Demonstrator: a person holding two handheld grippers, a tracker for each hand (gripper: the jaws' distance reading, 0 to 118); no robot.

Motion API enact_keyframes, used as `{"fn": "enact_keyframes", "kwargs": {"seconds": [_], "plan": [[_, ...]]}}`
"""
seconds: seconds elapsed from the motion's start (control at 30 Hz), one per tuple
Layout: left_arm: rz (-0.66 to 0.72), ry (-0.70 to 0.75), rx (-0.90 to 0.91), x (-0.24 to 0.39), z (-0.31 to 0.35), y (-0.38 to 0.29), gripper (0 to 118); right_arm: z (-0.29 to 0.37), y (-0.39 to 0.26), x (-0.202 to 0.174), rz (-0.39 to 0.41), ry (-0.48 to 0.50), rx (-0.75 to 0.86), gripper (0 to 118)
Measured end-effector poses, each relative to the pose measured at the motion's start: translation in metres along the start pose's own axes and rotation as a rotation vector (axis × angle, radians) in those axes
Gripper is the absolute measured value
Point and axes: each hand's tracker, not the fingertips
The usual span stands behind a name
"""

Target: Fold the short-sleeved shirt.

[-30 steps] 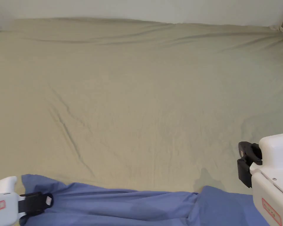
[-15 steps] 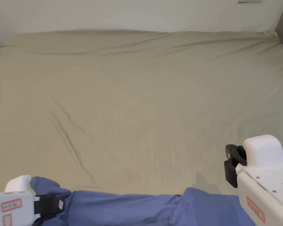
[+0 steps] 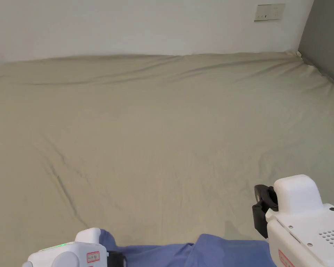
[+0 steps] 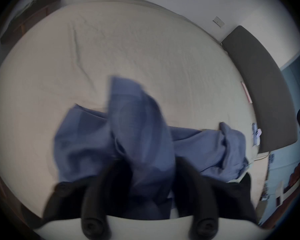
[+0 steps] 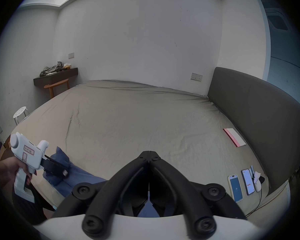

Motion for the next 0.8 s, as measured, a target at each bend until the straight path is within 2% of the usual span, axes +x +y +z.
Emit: {"fn": "enact_keyframes", "kwargs": {"seconds": [0.07,0.1,0.13,0.2,0.27,0.3,0.33,0.37,0.4,0.43,0.47,0.5,0.67,0.8], "plan": [[0.062,-0.105,-0.019,0.009,-0.006,-0.002,87,0.0,-0.001,0.004,-0.014,-0.001,-0.005,2],[0.08,-0.157,-0.028,0.015,-0.009,-0.002,107,-0.001,-0.002,0.006,-0.019,-0.003,-0.007,2],[0.096,-0.21,-0.034,0.02,-0.009,-0.003,118,-0.001,-0.002,0.007,-0.021,-0.006,-0.008,2],[0.103,-0.298,-0.026,0.031,-0.004,0.001,118,0.0,-0.002,0.009,-0.023,-0.012,-0.007,2],[0.115,-0.323,0.001,0.028,0.01,0.007,118,0.001,-0.001,0.01,-0.025,-0.015,-0.005,2],[0.119,-0.337,0.041,0.023,0.02,0.008,116,0.001,0.0,0.01,-0.026,-0.015,-0.003,2],[0.113,-0.358,0.079,0.022,0.029,0.01,108,0.001,0.0,0.01,-0.027,-0.016,-0.001,2],[0.103,-0.352,0.11,0.016,0.039,0.011,94,0.002,0.001,0.01,-0.026,-0.015,0.001,2],[0.077,-0.31,0.14,0.012,0.049,0.011,70,0.002,0.001,0.009,-0.023,-0.014,0.002,2],[0.043,-0.266,0.168,0.009,0.055,0.011,34,0.002,0.001,0.008,-0.02,-0.014,0.003,2],[-0.015,-0.193,0.21,0.007,0.063,0.01,12,0.002,0.002,0.007,-0.018,-0.013,0.004,2],[-0.059,-0.124,0.252,0.005,0.067,0.006,0,0.001,0.002,0.006,-0.016,-0.01,0.004,2],[-0.259,0.093,0.304,0.002,0.049,-0.023,0,0.004,0.002,-0.002,-0.004,0.001,0.005,2],[-0.376,0.106,0.241,0.02,0.003,-0.049,0,0.004,0.001,-0.006,0.007,0.007,-0.003,2]]}}
